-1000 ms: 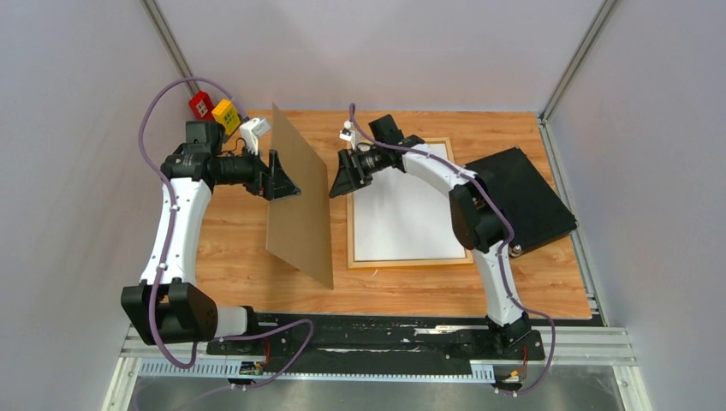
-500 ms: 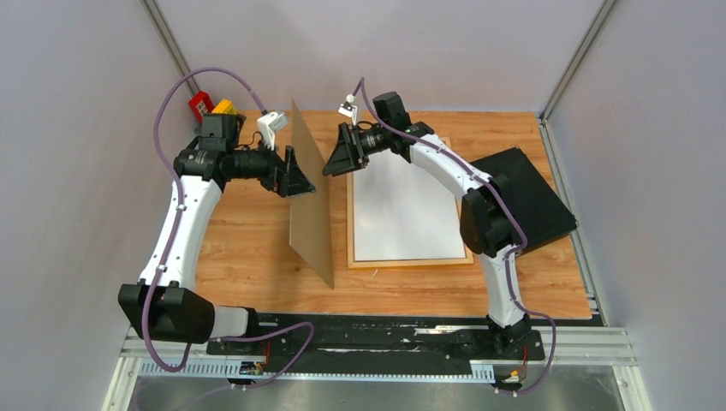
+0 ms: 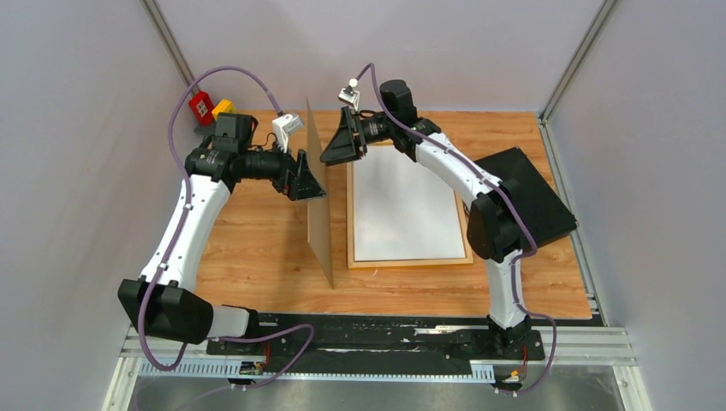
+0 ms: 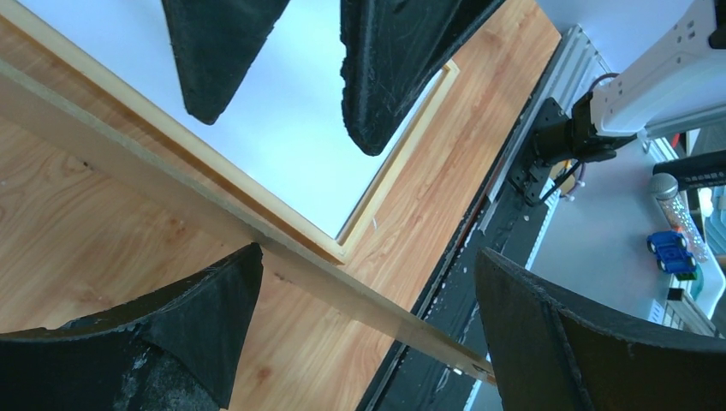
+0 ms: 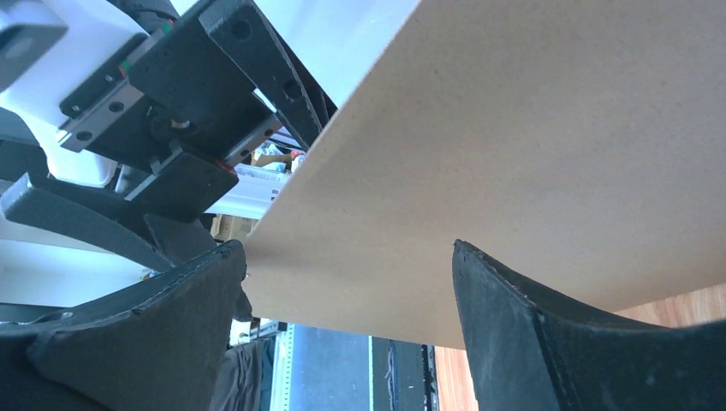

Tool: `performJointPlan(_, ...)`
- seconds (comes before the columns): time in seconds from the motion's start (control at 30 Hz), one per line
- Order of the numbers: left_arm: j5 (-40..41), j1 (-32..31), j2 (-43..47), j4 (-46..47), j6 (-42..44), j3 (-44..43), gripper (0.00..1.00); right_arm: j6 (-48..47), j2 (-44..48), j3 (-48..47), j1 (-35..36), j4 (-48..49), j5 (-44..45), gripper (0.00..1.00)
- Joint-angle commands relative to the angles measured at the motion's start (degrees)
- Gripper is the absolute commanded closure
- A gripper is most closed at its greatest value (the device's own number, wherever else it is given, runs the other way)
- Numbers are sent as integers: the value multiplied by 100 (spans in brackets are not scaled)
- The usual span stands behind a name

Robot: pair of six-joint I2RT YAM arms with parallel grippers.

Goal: Put the photo into the frame

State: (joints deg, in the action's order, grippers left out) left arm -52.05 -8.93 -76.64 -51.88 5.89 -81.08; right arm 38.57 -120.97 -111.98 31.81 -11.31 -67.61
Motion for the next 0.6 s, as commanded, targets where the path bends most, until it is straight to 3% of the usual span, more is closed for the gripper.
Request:
performJointPlan(0.0, -242, -164, 34, 116, 86, -127, 0, 410, 374, 36, 27, 402, 1, 12)
performJointPlan(0.33, -482, -341, -57, 66, 152, -277, 0, 507, 505, 75, 139, 230, 622, 12)
performJointPlan(0.57, -565, -486, -99, 19, 266, -271, 0, 147, 546, -169, 271, -400, 1357, 13)
